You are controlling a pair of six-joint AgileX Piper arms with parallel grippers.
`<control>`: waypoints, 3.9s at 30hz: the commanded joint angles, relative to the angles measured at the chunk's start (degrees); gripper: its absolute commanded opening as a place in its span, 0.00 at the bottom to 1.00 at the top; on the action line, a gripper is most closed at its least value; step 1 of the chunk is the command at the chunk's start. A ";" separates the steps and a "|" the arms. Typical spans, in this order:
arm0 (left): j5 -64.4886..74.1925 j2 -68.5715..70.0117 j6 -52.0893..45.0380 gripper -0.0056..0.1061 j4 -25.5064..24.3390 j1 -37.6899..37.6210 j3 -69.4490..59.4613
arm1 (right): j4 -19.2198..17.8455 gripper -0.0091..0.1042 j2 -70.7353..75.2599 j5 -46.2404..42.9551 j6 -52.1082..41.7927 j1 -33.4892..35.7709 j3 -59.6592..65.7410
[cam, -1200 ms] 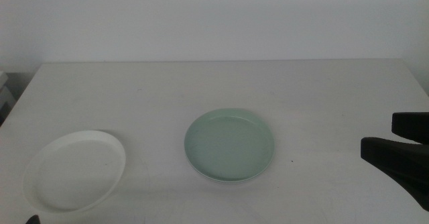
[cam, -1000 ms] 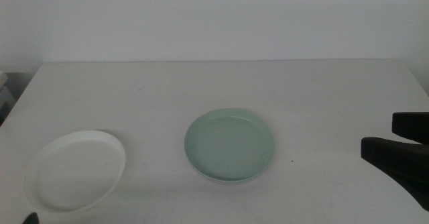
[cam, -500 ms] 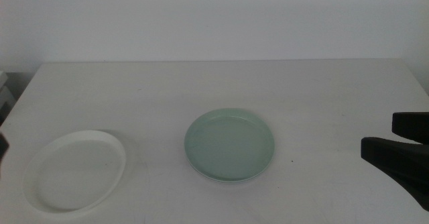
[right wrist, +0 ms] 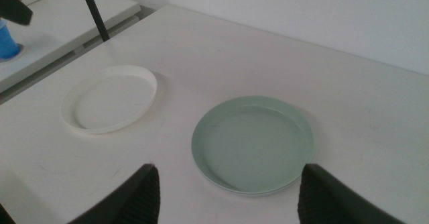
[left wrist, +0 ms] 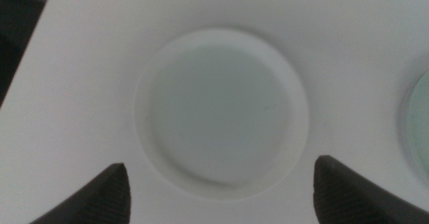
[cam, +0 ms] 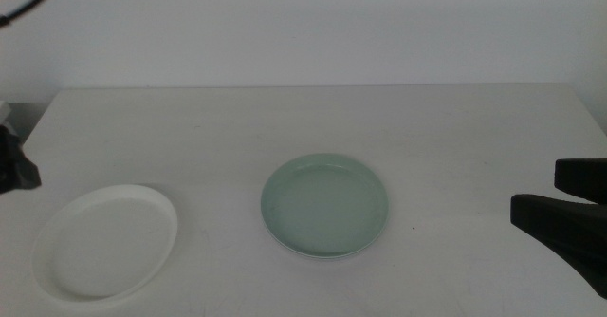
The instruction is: Stack the three bowls on top of each other.
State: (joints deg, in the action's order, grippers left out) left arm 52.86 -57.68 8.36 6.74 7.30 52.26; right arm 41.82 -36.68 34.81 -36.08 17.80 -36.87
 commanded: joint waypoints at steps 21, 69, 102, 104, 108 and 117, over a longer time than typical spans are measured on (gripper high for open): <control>-7.46 -24.78 -28.57 0.99 8.45 12.53 6.04 | 1.13 0.54 -0.05 -2.93 -0.68 -0.39 -1.31; -6.99 -37.50 -18.50 0.05 21.40 -12.05 27.24 | 1.13 0.54 -0.05 -2.93 -0.62 -0.39 -1.31; -4.12 -53.11 -15.92 0.95 19.88 -25.91 36.55 | 1.13 0.54 -0.05 -2.93 -0.68 -0.39 -1.31; -1.32 -51.27 -16.40 0.99 19.75 -24.95 38.18 | 1.13 0.54 -0.05 -2.93 -0.68 -0.39 -1.31; 6.50 -46.98 -16.35 0.99 17.44 -21.30 42.77 | 1.13 0.54 -0.05 -2.93 -0.68 -0.39 -1.31; 11.70 -36.32 -11.37 0.99 8.96 -11.93 46.32 | 1.13 0.54 -0.05 -2.93 -0.68 -0.39 -1.31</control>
State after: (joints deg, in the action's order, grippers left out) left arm 65.40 -98.50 -4.19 15.90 -5.71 96.68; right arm 41.82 -36.68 34.81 -36.08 17.80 -36.87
